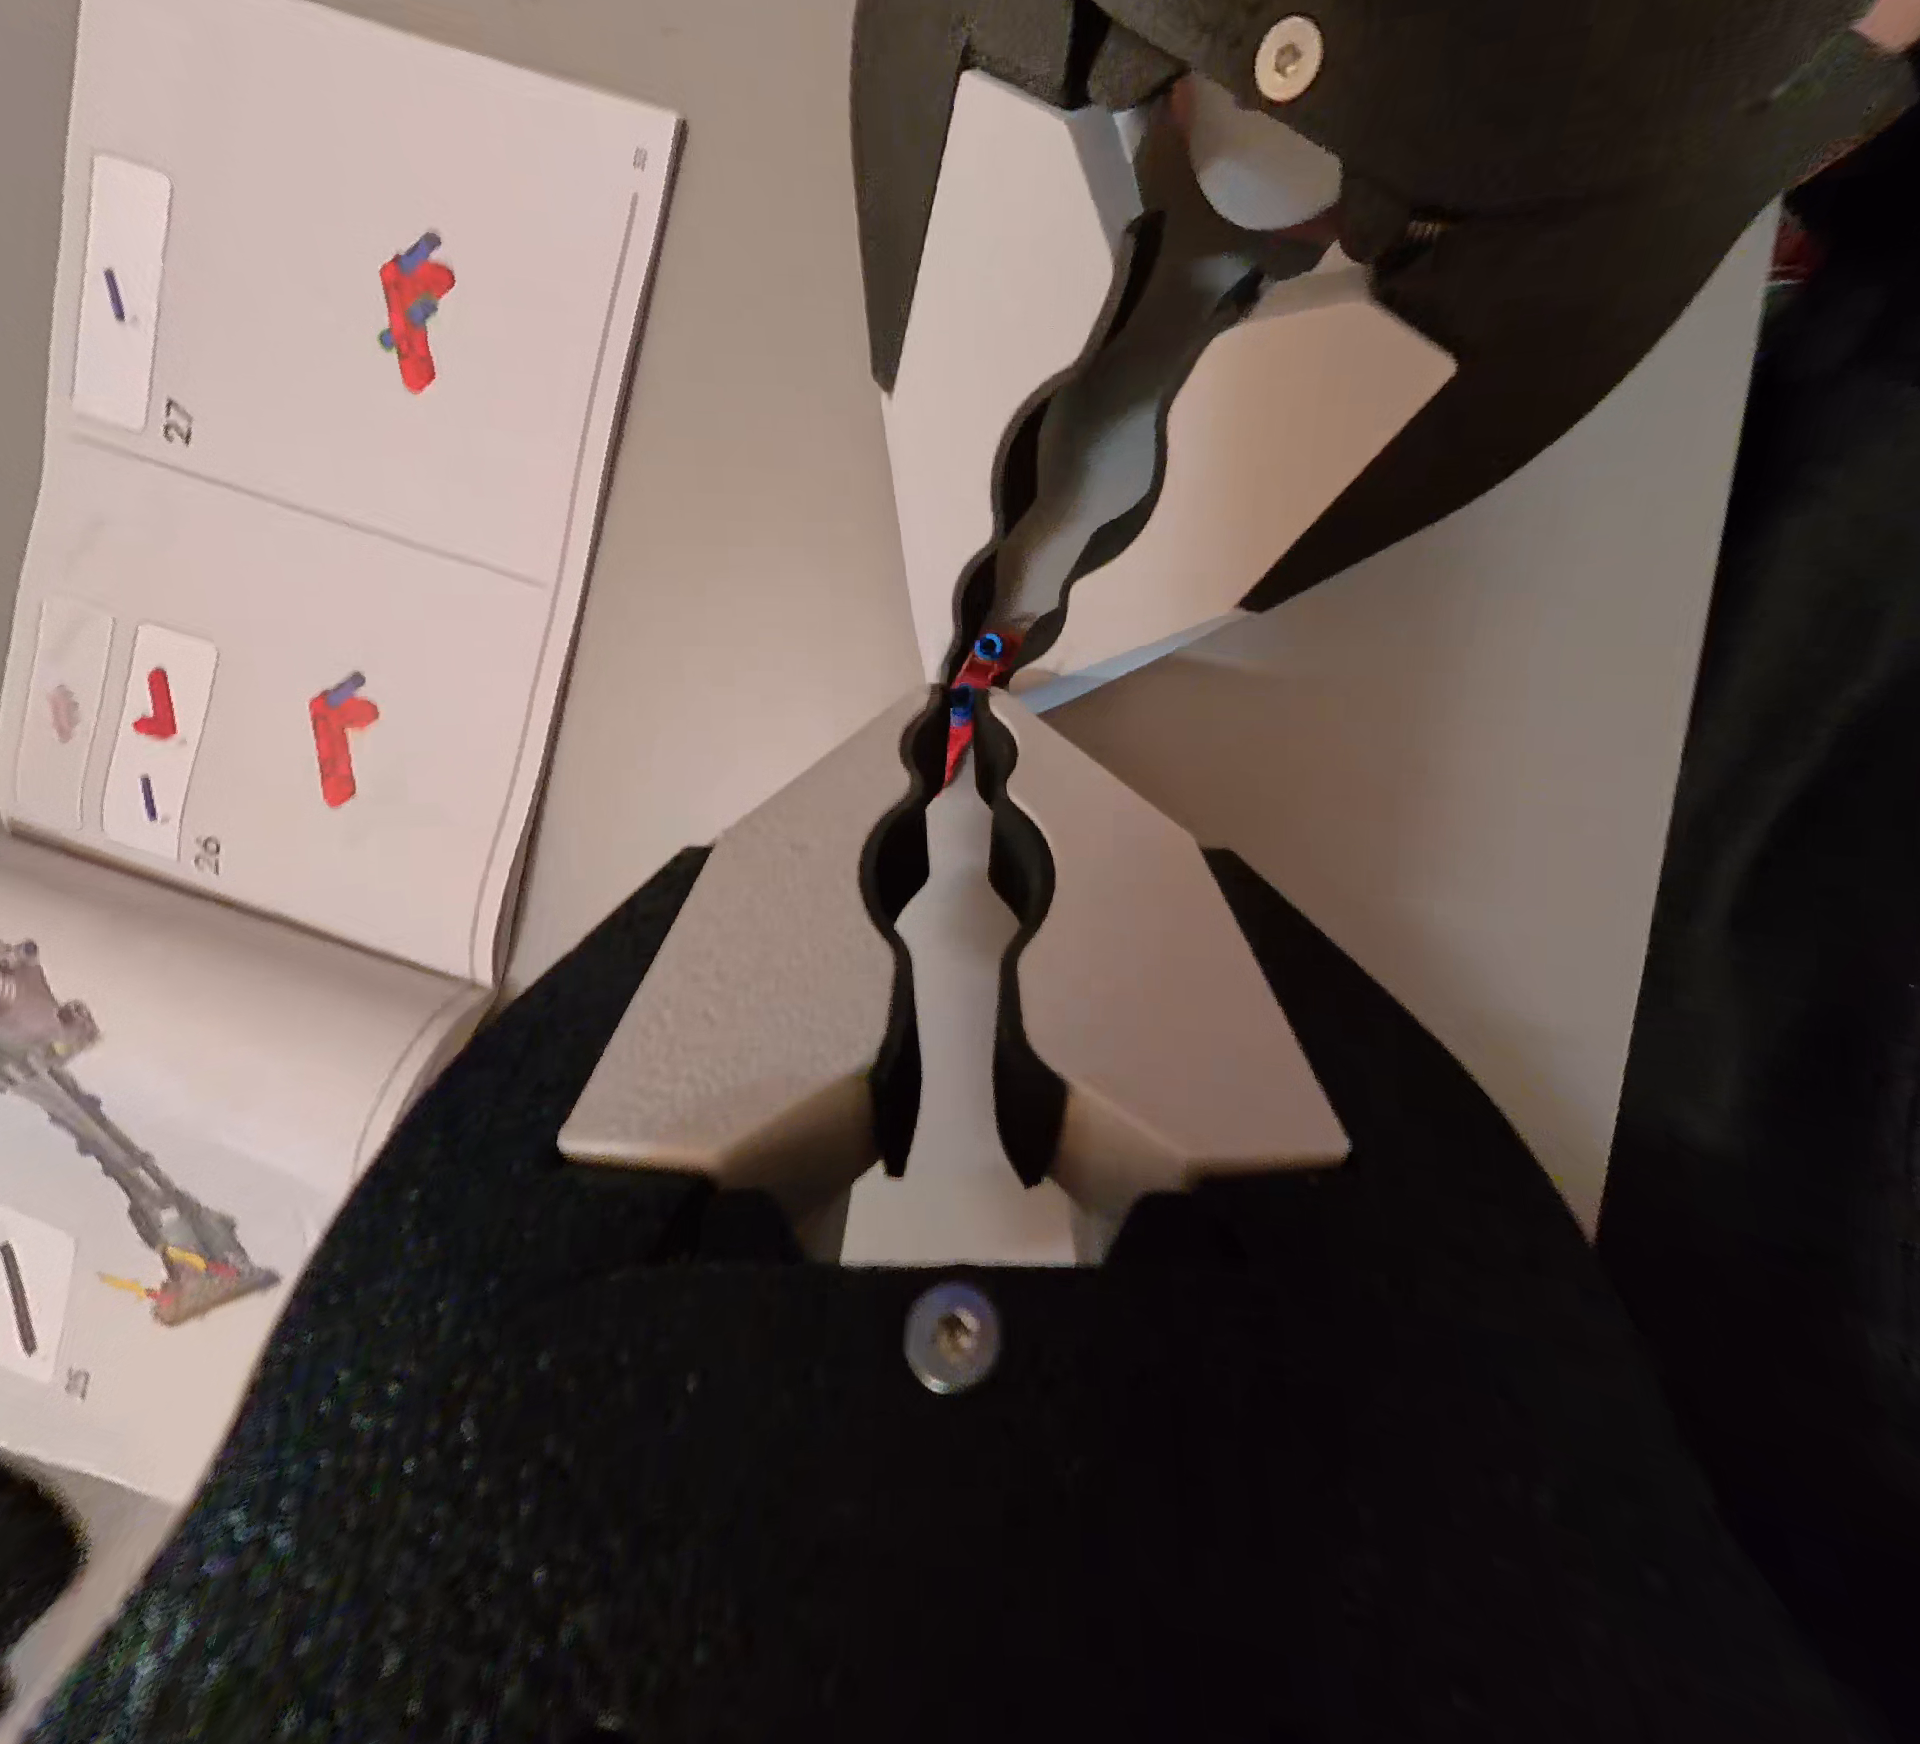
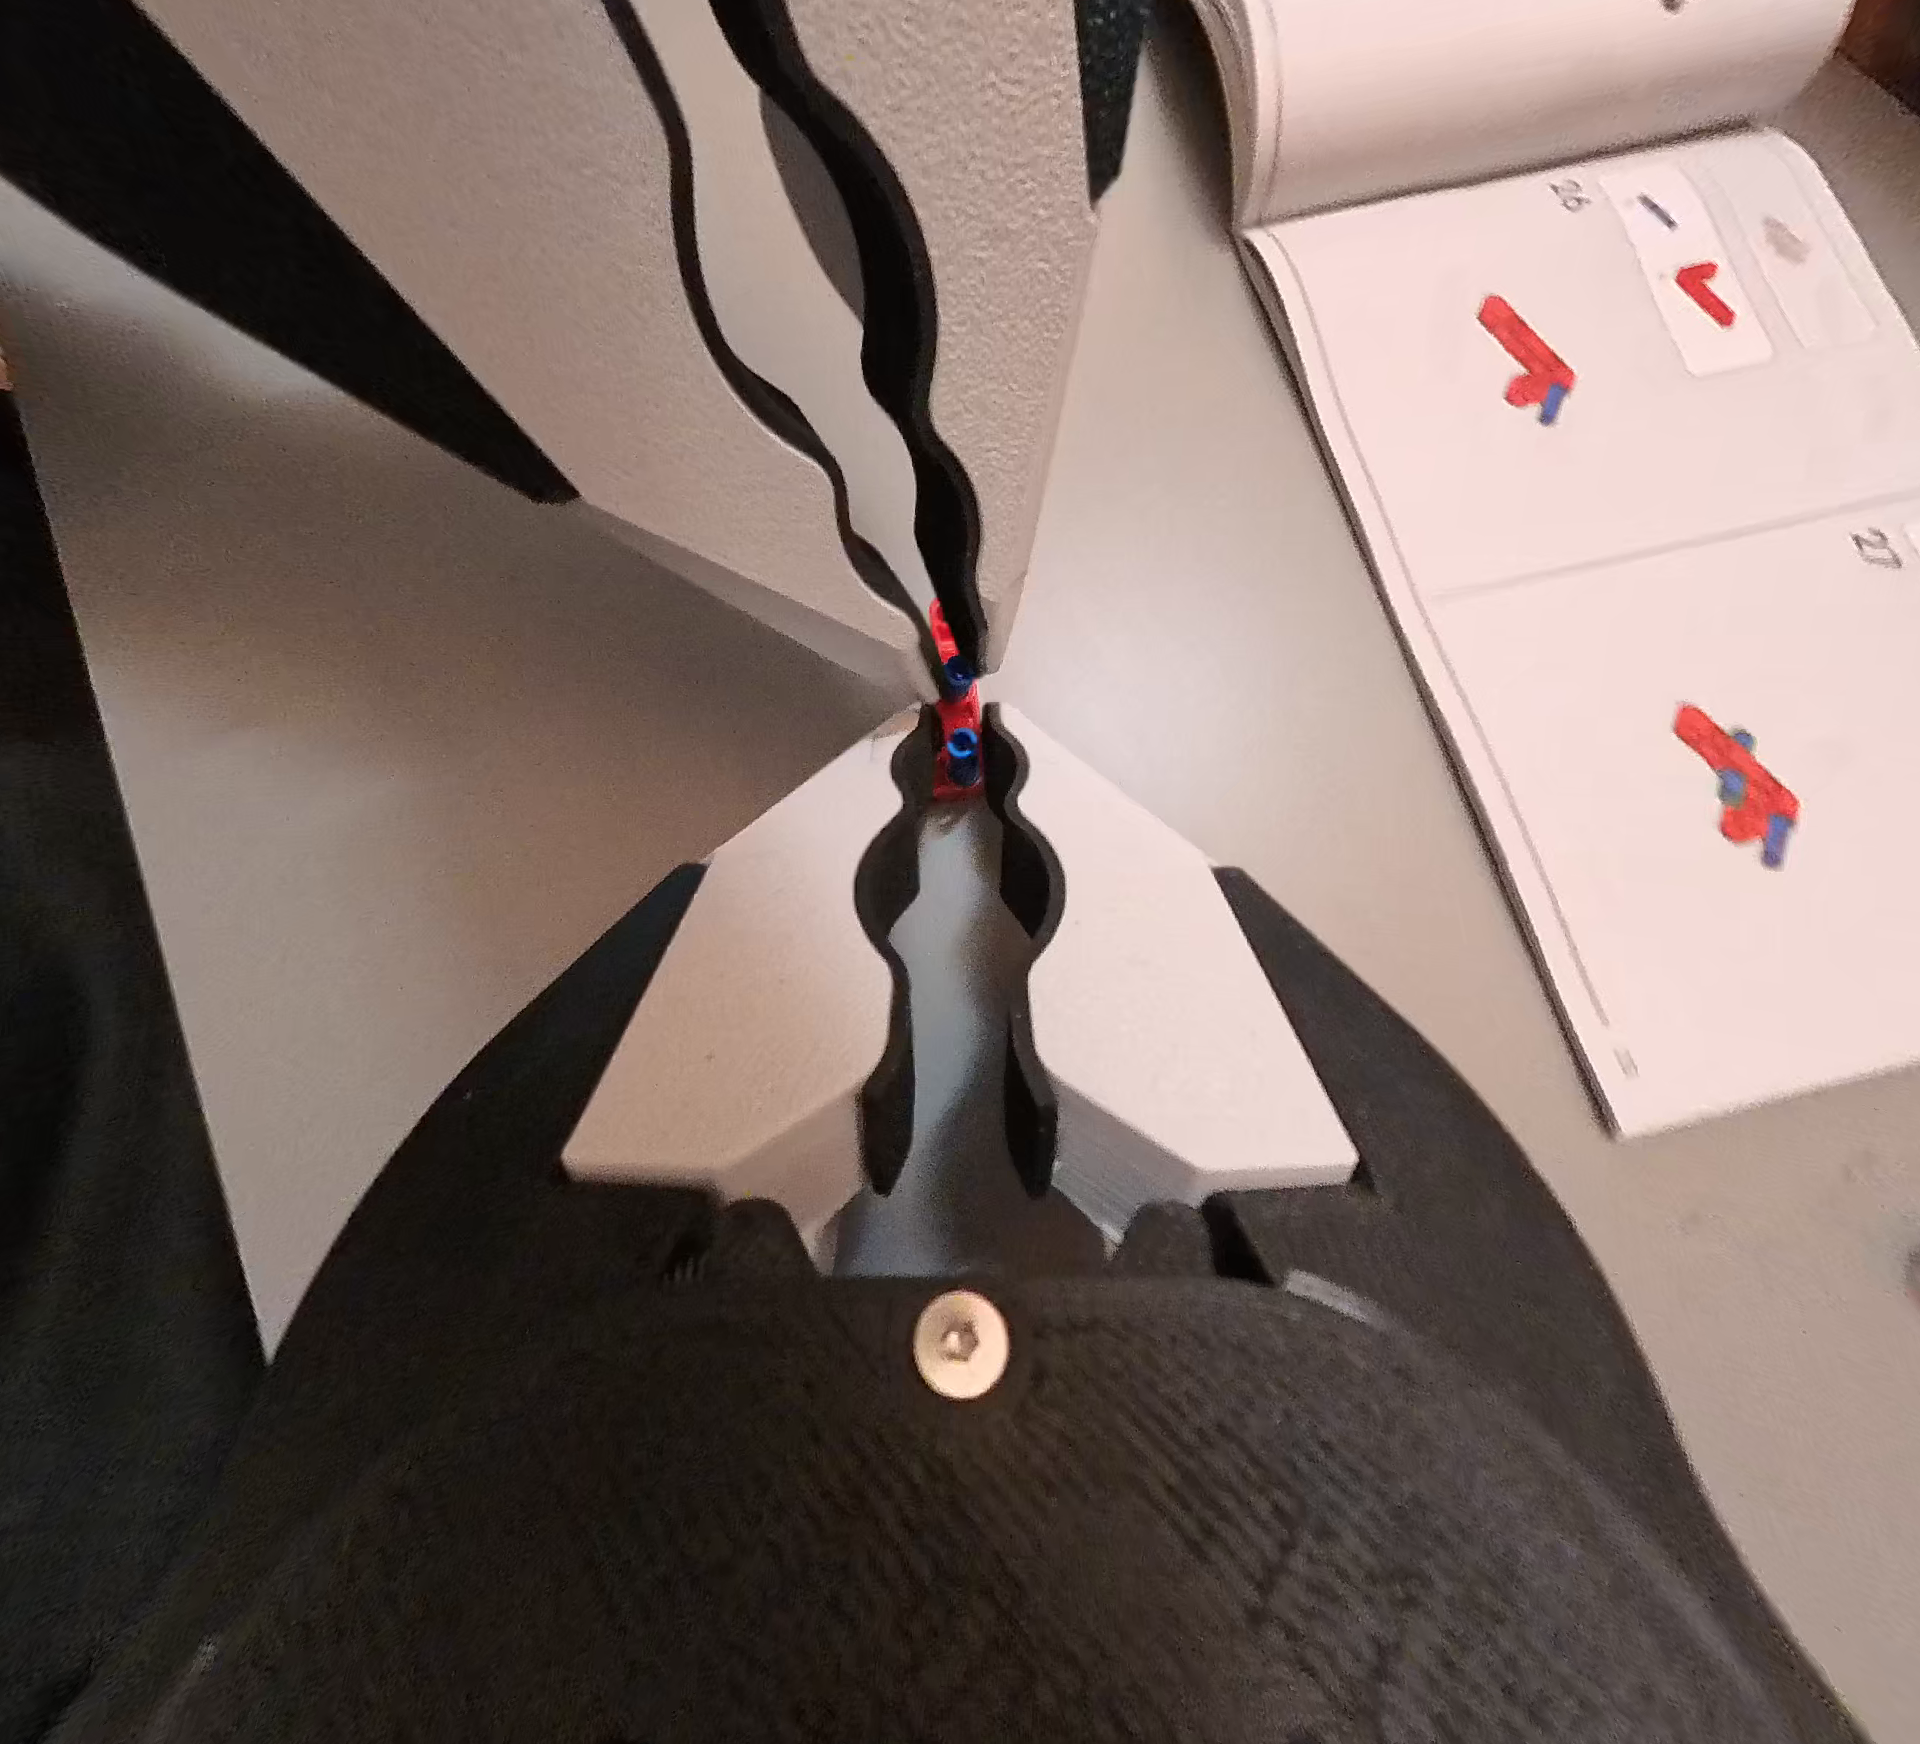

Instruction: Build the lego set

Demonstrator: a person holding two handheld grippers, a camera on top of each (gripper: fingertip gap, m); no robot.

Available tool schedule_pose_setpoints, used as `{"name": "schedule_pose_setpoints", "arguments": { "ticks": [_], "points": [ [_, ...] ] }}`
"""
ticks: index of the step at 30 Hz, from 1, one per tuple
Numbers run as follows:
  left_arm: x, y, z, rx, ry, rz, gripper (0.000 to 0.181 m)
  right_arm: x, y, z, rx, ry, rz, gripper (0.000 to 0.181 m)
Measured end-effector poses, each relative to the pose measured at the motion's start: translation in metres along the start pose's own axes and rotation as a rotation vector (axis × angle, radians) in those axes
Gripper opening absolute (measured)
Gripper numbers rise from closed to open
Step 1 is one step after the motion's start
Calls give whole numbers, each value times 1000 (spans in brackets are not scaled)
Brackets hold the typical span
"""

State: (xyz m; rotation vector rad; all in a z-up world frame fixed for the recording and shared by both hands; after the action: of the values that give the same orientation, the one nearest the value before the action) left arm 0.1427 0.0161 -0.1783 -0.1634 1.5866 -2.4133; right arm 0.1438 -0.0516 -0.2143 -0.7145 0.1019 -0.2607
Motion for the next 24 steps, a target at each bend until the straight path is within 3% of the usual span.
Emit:
{"name": "schedule_pose_setpoints", "arguments": {
  "ticks": [1, 11, 14, 24],
  "points": [
    [-1, -2, -4, -9, -10, 10, 2, -1, 4, 4, 1, -7, 12, 6],
    [-14, -25, -57, -30, -162, 53, 2, -15, 53, 46, 2, -127, 135, 10],
    [-15, -26, -60, -5, -161, 52, 2, -15, 53, 47, 5, -125, 160, 17],
    [-16, -20, -55, 63, -107, 65, 1, -8, 47, 41, 2, -138, 129, 6]
  ]
}}
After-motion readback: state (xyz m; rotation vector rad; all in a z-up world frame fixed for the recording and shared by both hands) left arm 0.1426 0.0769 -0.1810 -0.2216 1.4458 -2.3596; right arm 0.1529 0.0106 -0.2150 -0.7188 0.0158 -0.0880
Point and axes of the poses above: each gripper's, where its closed fingertips meet, y out along the fingers, z out of its top, x = y × z across the jaws, the point moved 7 cm from there along -y, back along the fingers, and after that the axes turned 2 degrees about -z, right-handed, at the moved point
